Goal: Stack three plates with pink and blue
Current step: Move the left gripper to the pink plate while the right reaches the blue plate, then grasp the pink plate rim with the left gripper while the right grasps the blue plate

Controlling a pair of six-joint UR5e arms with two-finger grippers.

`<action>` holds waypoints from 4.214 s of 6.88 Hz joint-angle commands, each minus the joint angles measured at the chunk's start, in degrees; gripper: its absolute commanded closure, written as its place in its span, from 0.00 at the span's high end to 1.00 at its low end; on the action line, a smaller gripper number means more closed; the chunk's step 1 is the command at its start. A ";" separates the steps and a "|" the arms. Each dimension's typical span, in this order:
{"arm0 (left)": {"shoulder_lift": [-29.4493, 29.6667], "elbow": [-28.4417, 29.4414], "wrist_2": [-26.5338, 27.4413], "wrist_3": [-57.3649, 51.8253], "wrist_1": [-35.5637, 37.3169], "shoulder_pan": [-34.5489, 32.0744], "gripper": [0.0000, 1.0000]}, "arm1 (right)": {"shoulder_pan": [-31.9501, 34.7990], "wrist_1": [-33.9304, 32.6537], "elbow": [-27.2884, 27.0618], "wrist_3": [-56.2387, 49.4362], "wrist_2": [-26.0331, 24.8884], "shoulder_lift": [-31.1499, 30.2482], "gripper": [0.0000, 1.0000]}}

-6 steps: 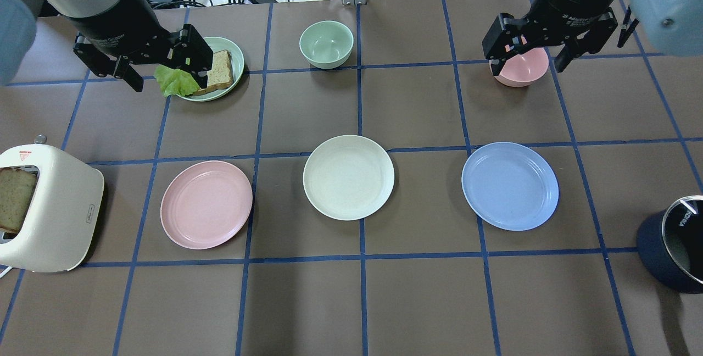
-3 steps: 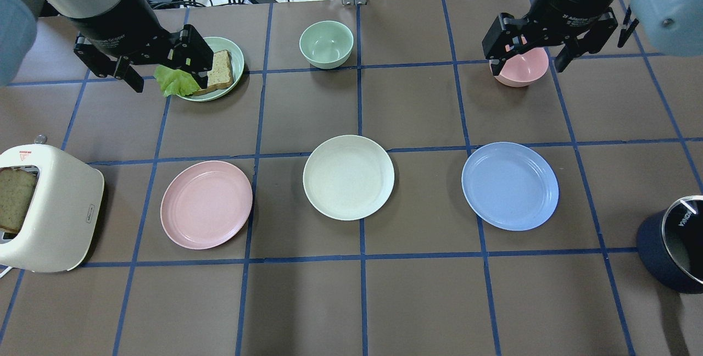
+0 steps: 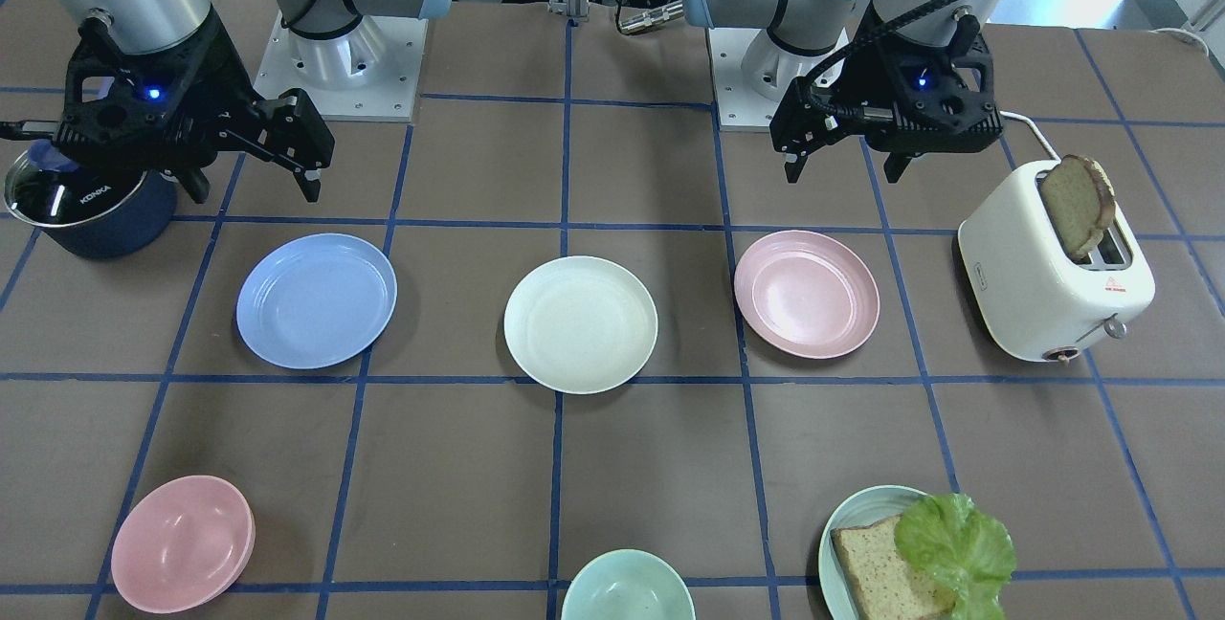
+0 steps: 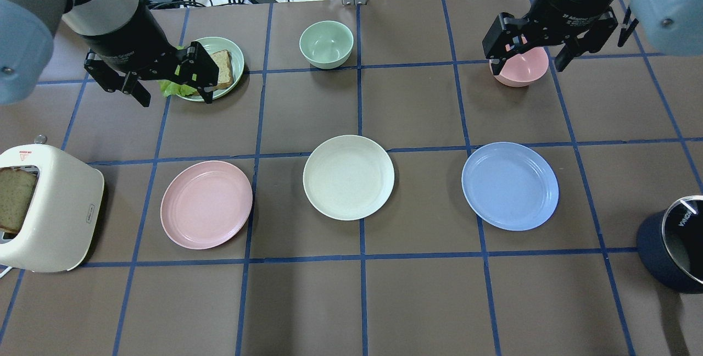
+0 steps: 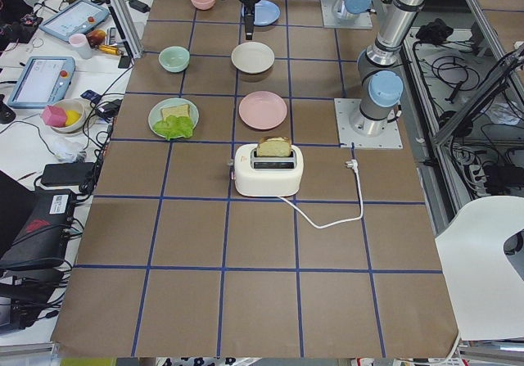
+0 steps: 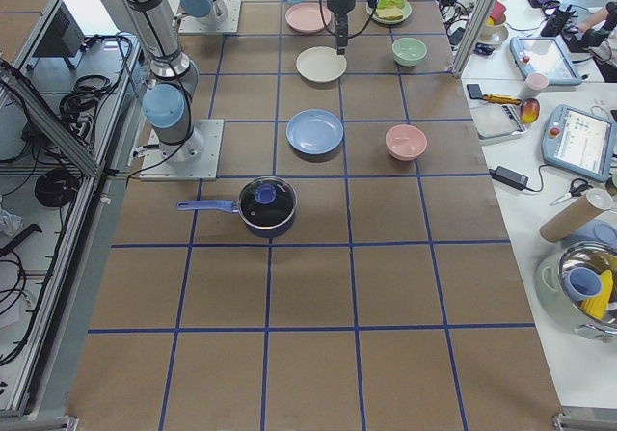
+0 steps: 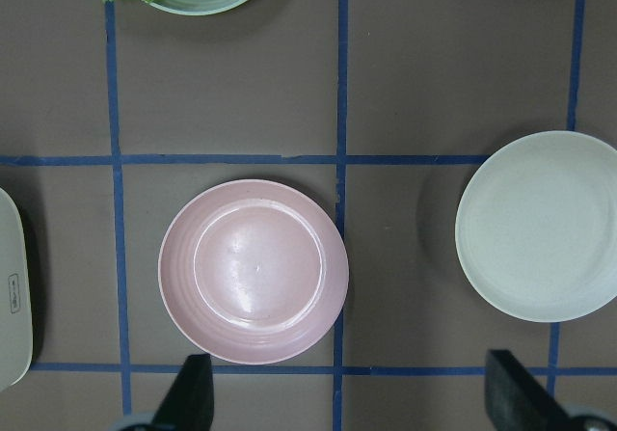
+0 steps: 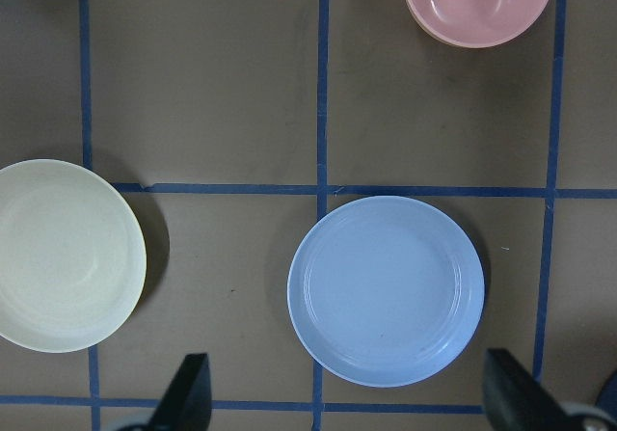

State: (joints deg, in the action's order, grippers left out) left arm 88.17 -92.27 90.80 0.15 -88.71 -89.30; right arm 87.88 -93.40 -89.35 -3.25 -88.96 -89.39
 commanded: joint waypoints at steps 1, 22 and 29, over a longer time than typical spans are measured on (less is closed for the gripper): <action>-0.54 -6.48 -0.01 -0.06 5.81 -0.44 1.00 | -1.82 0.06 -2.65 -0.35 -0.68 0.09 1.00; 8.42 -35.17 0.08 1.25 40.37 -3.33 0.57 | -22.58 -33.87 -33.18 -21.01 5.73 10.11 0.00; 11.50 -35.43 0.43 -0.77 44.75 -3.25 0.49 | -22.31 -29.65 -26.84 -21.10 6.25 9.85 0.00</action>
State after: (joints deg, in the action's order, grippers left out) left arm 99.00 -127.47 91.22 -0.36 -45.23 -92.59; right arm 65.56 -123.06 -116.30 -24.41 -82.81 -79.53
